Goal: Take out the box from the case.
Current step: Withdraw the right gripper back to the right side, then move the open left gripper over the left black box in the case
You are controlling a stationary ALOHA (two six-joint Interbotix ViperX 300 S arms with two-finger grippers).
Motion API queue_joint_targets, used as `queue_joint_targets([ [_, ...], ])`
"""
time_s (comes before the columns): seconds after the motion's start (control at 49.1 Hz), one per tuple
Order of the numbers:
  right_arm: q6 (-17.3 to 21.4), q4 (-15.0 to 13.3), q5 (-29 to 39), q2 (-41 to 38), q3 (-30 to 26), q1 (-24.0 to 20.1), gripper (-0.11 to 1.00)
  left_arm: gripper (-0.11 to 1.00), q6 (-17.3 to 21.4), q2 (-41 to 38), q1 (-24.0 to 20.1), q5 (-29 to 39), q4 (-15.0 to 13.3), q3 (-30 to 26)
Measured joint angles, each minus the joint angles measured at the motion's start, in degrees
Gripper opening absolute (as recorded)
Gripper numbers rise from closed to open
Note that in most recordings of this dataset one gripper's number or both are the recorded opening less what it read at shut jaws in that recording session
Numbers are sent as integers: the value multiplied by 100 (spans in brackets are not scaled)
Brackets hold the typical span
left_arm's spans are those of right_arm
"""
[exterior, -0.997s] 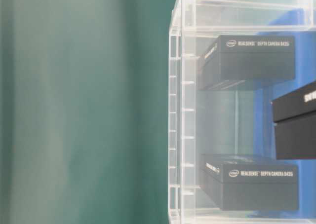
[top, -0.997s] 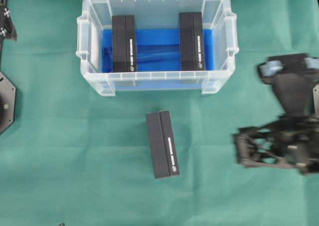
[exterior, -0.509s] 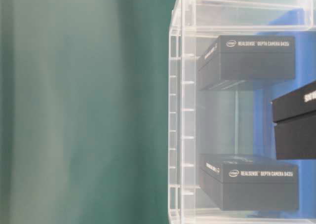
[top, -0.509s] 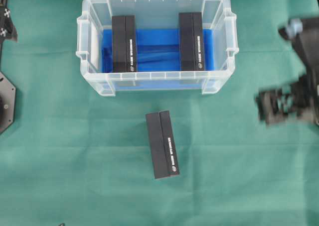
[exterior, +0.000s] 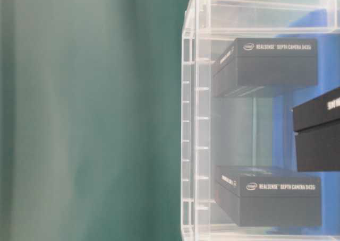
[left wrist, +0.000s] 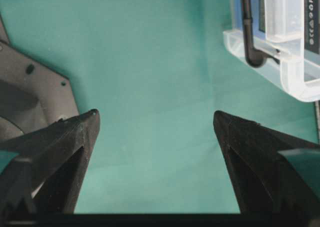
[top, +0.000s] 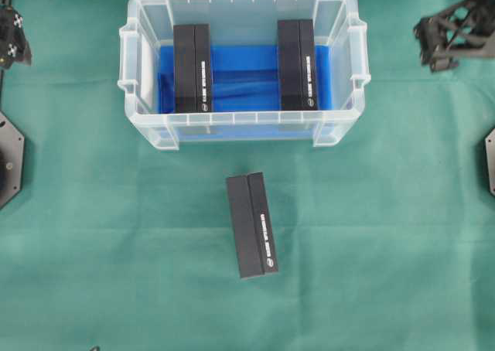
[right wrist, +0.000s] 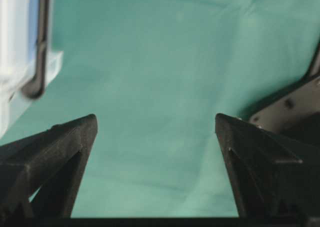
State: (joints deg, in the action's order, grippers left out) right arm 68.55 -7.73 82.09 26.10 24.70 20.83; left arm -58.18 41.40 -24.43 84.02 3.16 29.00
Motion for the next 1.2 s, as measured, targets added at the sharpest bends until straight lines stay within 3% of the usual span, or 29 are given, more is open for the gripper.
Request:
queue_joint_targets([
  [0.142, -193, 0, -9, -9, 0, 369, 94, 95, -9, -9, 0, 0, 9, 0],
  [0.672, -185, 88, -70, -18, 35, 378, 94, 95, -132, -97, 0, 0, 26, -18],
  [0.916, -176, 105, -149, -18, 44, 378, 94, 95, -176, -835, 35, -114, 26, -404],
  [1.201, -176, 114, -158, -18, 44, 369, 94, 95, -809, -1916, 554, -510, 53, -1178],
])
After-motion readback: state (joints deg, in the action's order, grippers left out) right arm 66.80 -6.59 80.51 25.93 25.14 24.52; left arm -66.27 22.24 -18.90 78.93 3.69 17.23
